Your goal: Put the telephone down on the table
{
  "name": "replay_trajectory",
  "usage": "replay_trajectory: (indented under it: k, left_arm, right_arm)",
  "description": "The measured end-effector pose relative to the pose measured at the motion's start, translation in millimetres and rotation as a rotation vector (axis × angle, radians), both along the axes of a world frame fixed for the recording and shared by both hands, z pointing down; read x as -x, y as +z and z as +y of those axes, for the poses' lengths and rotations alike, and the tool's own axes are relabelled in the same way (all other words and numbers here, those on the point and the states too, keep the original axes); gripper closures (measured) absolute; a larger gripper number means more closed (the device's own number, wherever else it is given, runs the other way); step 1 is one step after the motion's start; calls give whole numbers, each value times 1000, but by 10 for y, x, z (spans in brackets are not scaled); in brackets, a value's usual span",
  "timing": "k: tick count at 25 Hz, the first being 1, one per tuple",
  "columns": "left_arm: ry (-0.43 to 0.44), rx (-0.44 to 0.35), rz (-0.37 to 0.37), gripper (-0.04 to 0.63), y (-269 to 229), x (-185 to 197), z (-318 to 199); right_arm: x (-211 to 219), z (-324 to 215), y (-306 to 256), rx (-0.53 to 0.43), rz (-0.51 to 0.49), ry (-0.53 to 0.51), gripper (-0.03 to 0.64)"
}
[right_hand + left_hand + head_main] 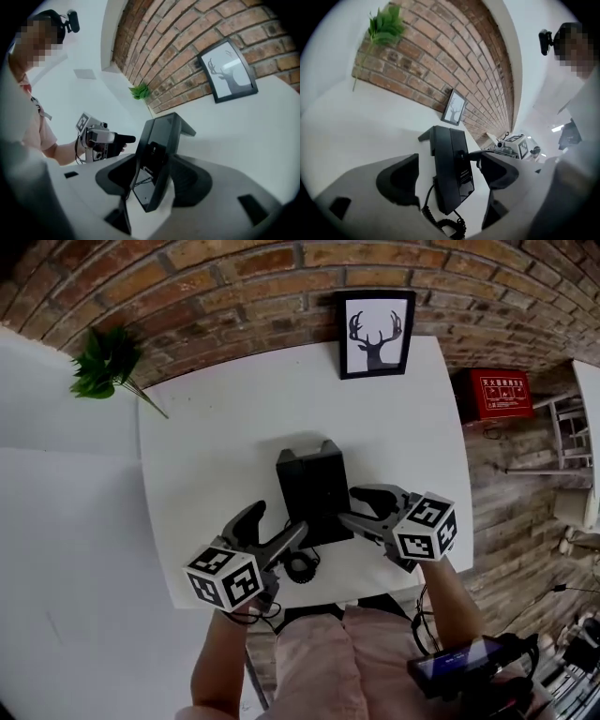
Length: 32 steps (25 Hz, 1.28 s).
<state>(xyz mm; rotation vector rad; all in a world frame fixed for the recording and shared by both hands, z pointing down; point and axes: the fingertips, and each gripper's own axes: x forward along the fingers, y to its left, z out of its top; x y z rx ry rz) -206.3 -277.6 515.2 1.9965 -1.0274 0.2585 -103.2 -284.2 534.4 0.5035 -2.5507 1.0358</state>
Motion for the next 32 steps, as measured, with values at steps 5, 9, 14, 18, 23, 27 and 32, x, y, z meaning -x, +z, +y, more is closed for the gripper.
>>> replay_trajectory:
  k: [5, 9, 14, 18, 23, 27, 32]
  left_arm:
    - [-62, -243, -45, 304, -823, -12, 106]
    - [-169, -483, -146, 425, -1614, -15, 88]
    - [-338, -728, -311, 589, -2456, 39, 63]
    - [-430, -858, -394, 590, -2882, 75, 125]
    - [-470, -925, -436, 590, -3085, 51, 200]
    - [-467, -930, -441, 591, -3103, 5, 229]
    - [-467, -936, -465, 589, -3079, 9, 260]
  right_arm:
    - [-20, -36, -741, -183, -39, 37, 398]
    - [-12, -97, -1505, -417, -39, 112, 503]
    - [0, -72, -2319, -711, -14, 185, 611]
    - [2, -19, -2703, -864, -3, 244, 611]
    - [-93, -9, -2913, -941, -5, 315, 612]
    - [-146, 13, -3000, -961, -16, 347, 612]
    - [-166, 44, -2989, -965, -13, 356, 612]
